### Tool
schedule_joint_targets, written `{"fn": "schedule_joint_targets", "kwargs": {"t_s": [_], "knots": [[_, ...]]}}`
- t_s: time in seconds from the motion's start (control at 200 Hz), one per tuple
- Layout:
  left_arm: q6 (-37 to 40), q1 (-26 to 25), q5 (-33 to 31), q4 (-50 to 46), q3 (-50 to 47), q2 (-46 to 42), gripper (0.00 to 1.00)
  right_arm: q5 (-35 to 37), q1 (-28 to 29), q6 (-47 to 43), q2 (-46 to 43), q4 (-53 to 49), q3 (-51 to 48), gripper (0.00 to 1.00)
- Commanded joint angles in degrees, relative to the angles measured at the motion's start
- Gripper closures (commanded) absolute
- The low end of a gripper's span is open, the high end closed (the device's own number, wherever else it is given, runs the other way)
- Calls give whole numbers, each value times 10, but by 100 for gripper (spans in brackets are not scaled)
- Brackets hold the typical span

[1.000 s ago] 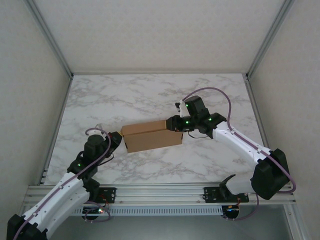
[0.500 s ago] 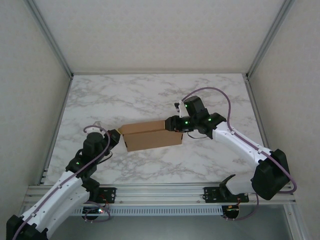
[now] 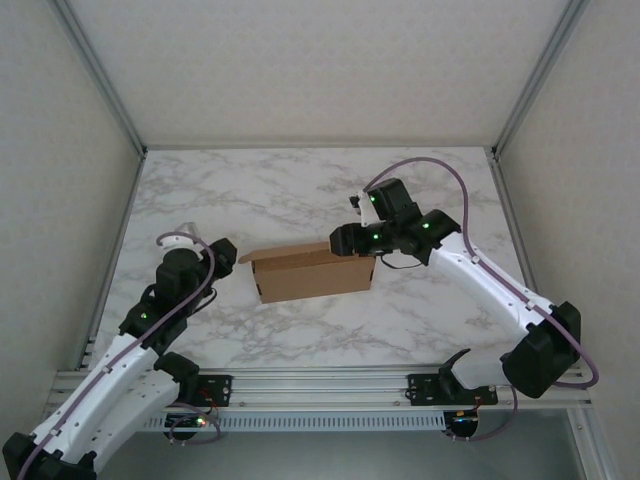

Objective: Fold the paper box

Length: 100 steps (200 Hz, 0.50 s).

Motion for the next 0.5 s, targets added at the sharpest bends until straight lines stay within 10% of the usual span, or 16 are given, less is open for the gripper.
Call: {"fn": "schedule_joint_targets", "kwargs": {"t_s": [0.0, 0.355, 0.496], "knots": [[48, 1, -14, -9, 27, 11, 57, 40, 2, -83, -9, -33, 20, 37], [163, 1, -5, 9, 87, 52, 47, 190, -5, -469, -125, 62, -61, 35], [208, 1, 37, 33, 80, 45, 56, 128, -52, -555, -128, 77, -113, 39]]}}
